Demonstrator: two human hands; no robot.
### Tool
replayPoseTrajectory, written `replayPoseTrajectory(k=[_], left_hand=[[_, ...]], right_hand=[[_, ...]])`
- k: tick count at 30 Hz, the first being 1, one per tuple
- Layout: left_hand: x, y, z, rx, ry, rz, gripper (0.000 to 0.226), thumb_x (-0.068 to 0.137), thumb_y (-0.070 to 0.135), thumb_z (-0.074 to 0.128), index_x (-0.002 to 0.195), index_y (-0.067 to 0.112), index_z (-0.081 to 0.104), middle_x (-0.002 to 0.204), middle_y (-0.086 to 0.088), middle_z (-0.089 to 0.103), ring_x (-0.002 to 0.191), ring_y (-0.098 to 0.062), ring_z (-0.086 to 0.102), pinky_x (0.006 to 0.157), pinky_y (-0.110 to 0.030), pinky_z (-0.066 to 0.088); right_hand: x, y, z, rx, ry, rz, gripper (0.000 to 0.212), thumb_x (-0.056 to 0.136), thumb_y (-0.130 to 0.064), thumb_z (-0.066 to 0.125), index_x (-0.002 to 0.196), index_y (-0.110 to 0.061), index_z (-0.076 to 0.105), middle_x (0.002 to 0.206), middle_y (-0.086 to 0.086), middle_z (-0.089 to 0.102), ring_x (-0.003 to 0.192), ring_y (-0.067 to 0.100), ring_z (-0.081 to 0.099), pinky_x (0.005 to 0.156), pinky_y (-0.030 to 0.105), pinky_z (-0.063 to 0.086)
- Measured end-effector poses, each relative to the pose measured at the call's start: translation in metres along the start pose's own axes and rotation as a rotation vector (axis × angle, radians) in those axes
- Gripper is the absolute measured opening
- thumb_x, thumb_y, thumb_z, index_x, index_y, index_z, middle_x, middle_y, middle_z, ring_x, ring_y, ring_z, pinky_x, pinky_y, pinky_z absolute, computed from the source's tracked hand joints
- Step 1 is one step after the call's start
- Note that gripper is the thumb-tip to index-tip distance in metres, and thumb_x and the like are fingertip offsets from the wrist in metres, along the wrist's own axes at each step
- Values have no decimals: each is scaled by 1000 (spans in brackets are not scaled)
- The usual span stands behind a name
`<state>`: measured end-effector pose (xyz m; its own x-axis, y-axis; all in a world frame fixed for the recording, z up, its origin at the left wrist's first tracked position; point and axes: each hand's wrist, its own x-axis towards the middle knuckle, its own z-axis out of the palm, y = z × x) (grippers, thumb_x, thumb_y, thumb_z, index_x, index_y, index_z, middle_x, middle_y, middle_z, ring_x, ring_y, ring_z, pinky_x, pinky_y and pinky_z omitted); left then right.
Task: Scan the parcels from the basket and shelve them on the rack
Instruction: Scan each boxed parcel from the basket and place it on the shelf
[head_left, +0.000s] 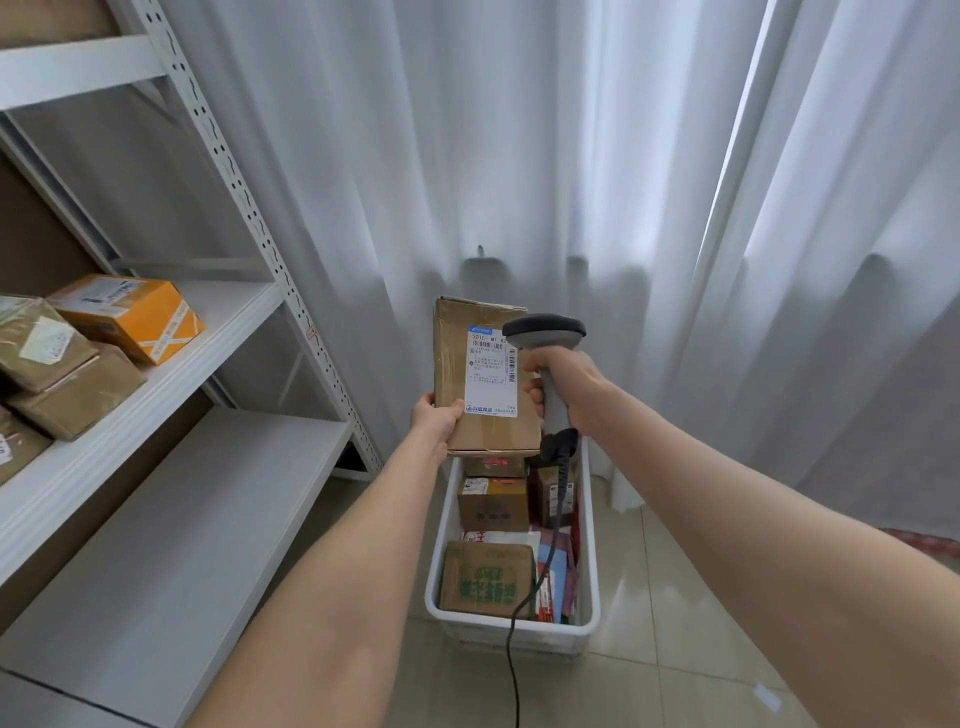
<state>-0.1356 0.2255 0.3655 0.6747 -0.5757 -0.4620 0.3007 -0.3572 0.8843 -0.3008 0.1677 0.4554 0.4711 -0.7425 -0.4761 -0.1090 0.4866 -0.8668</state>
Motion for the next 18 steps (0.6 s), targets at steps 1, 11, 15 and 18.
replayPoseTrajectory(k=[1, 11, 15, 18], left_hand=[[1, 1, -2, -3, -1, -1, 49, 93, 13, 59, 138, 11, 37, 125, -14, 57, 101, -27, 59, 88, -44, 53], [13, 6, -25, -19, 29, -7, 47, 94, 14, 58, 137, 11, 39, 123, -13, 58, 95, -25, 58, 79, -40, 52], [16, 8, -33, -28, 24, -25, 43, 94, 16, 58, 134, 12, 41, 121, -12, 59, 98, -27, 59, 88, -45, 53], [14, 13, -42, -46, 24, -26, 41, 95, 17, 57, 132, 11, 43, 119, -12, 60, 104, -29, 61, 91, -49, 52]], right_hand=[[0, -1, 2, -10, -8, 5, 22, 88, -7, 57, 109, -3, 56, 63, 7, 56, 48, 13, 49, 48, 24, 45], [2, -7, 21, -26, -40, -34, 17, 85, -6, 55, 102, -4, 55, 54, 5, 52, 45, 14, 46, 47, 25, 43], [4, -7, 32, -33, -50, -15, 16, 88, -8, 56, 104, -5, 55, 62, 7, 56, 46, 13, 48, 46, 23, 45], [9, -5, 41, -22, -40, -22, 15, 89, -8, 60, 103, -4, 56, 69, 11, 63, 47, 13, 53, 46, 23, 48]])
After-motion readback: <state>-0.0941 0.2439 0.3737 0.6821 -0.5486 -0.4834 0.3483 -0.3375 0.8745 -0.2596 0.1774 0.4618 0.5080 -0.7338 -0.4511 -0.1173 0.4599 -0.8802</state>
